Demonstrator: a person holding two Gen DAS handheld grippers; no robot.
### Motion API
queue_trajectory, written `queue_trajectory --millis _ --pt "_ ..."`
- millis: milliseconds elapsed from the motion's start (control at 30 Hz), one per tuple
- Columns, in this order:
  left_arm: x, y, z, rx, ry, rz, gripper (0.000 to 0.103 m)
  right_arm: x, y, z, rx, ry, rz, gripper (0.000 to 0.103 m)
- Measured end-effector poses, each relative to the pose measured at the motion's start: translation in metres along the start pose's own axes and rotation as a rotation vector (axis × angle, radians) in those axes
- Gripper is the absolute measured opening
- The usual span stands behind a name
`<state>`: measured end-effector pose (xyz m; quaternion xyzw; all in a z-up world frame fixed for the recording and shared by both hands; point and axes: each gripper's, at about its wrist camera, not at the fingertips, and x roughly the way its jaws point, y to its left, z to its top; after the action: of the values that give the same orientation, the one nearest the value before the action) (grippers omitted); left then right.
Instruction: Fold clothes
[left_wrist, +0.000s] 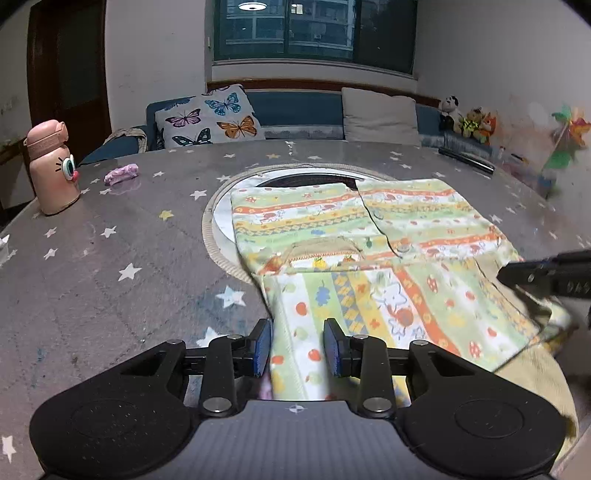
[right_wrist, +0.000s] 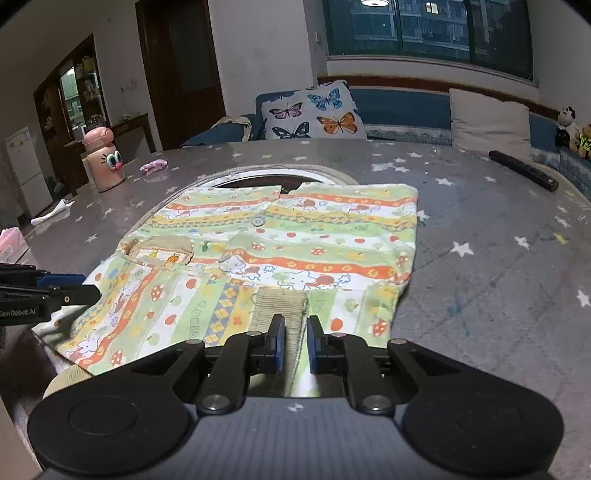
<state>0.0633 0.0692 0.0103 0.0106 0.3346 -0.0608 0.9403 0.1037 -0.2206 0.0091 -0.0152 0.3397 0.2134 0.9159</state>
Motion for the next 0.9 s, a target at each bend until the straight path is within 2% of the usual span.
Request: queue_trajectory --millis 133,300,367,433,600,800,900 --pt "-0.016 -0.007 -0.007 0.076 -0.015 -0.016 0.034 -0.022 0.008 0.002 -0.071 -0.046 0.04 0.014" --pt "-0.037 -0.031 -0.024 0.27 -0.04 -0.051 0.036 -0.022 0.015 -0.006 -0.123 0.018 0.129 0.015" --pt "-0.044 -0.04 -0.033 0.347 -0.052 -0.073 0.039 -0.018 0.016 -0.011 -0.131 0.044 0.12 0.015" --pt "-0.048 -0.048 -0.042 0.422 -0.062 -0.095 0.048 -0.019 0.014 -0.013 -0.12 0.052 0.131 0.017" --pt "-0.048 -0.07 -0.054 0.561 -0.091 -0.135 0.052 -0.027 0.013 -0.013 -0.126 0.063 0.135 0.019" --pt "-0.046 -0.086 -0.059 0.642 -0.13 -0.217 0.052 -0.038 0.008 -0.013 -0.12 0.063 0.126 0.021" --pt "-0.045 -0.09 -0.062 0.671 -0.152 -0.226 0.052 -0.043 0.006 -0.014 -0.118 0.061 0.118 0.025"
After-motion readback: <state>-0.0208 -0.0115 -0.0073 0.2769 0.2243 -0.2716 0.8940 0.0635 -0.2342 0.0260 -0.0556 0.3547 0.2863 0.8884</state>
